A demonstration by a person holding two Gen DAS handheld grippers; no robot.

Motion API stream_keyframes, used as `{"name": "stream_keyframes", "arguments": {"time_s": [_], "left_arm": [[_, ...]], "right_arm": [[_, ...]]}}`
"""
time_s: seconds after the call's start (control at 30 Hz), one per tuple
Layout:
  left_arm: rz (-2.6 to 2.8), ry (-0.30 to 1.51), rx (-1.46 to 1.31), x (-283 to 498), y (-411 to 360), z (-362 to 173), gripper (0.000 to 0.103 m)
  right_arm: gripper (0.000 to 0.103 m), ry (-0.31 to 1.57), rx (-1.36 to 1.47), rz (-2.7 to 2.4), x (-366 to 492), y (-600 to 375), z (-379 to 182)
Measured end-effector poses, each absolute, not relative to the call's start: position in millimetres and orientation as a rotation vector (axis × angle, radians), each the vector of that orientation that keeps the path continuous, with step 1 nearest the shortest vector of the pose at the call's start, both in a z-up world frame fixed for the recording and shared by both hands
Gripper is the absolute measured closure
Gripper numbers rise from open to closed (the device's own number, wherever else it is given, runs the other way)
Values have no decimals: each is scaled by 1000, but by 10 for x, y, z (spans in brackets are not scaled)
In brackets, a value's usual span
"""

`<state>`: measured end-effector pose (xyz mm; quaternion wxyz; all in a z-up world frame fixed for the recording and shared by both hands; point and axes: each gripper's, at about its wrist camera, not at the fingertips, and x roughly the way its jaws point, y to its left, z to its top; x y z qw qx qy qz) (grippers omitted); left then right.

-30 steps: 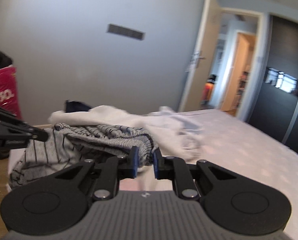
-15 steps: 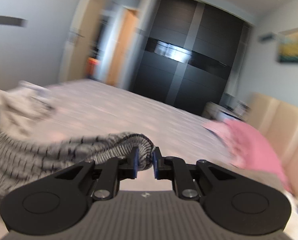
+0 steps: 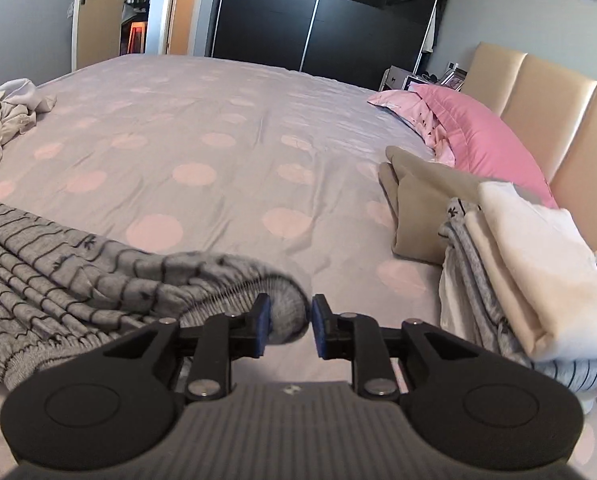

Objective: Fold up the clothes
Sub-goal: 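Lift the grey striped pants with both grippers and spread them on the bed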

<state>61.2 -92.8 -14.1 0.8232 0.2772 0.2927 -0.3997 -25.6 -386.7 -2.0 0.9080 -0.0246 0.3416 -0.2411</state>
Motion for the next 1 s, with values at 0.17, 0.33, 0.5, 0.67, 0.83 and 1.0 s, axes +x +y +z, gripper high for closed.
{"name": "stream_keyframes", "arguments": {"time_s": [0.17,0.33,0.5,0.67,0.83,1.0], "left_arm": [[-952,622,614,459,-1096,-222,42],[-1061,608,669,227,-1354,-304,40],[-1143,635,729,56,-1664,-469,38],[-1201,656,821,-73,-1936,-711,38],[-1157,656,915,-41,-2110,-966,53],[-1162,704,793,123,-2195,-890,74]], "right_arm": [[58,664,-98,-446,-408,-4009,-159],[57,726,-104,-360,-416,-4002,-352],[55,811,-96,-322,-421,-3982,-599],[52,873,-76,-312,-384,-4016,-823],[50,891,-115,-280,-319,-4022,-939],[49,864,-86,-303,-294,-4144,-911]]}}
